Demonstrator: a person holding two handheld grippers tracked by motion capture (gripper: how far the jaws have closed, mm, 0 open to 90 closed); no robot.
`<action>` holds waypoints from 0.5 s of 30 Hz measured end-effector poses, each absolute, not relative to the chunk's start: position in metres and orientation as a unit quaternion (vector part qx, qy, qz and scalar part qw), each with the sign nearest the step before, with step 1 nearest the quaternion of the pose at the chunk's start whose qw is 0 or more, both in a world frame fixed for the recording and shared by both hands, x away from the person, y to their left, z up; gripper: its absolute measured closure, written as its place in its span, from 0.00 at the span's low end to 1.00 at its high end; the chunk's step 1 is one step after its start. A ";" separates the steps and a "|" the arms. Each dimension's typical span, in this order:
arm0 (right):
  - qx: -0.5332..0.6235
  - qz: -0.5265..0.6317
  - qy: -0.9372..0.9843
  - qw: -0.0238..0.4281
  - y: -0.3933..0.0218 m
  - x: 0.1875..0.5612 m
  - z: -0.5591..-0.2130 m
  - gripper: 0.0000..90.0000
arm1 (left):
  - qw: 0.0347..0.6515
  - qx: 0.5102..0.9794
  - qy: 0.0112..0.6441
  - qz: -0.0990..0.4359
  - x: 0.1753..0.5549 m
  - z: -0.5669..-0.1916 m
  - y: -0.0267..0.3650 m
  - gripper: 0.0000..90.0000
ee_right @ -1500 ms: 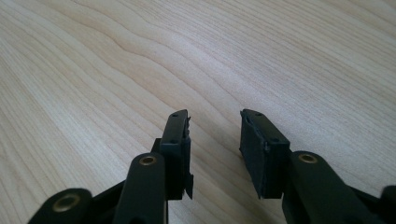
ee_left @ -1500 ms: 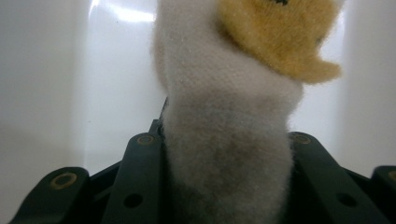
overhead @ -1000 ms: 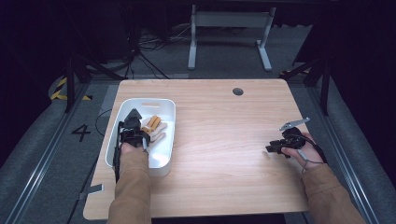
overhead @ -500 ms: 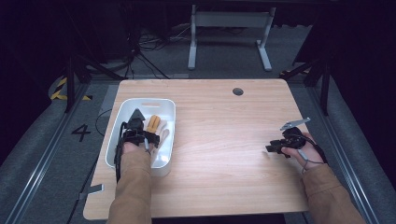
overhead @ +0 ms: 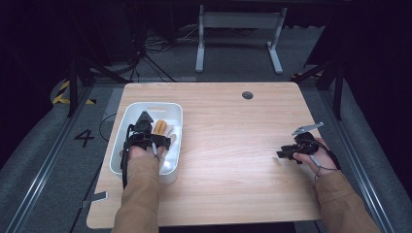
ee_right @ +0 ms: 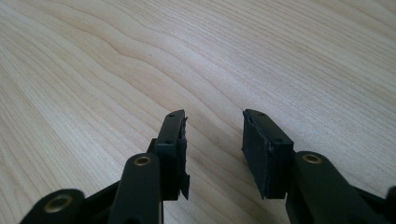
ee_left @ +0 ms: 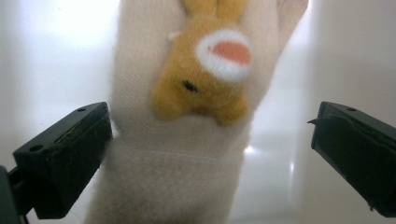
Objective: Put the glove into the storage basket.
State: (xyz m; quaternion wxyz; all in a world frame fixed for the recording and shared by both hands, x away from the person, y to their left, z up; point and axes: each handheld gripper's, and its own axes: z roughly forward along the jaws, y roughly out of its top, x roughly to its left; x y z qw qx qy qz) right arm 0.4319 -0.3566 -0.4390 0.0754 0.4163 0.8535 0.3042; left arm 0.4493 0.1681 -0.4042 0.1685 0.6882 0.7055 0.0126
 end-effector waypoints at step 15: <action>0.417 0.305 0.853 0.076 -0.357 0.431 -0.439 0.67 | 0.283 0.709 0.643 0.058 0.439 -0.359 0.162 0.00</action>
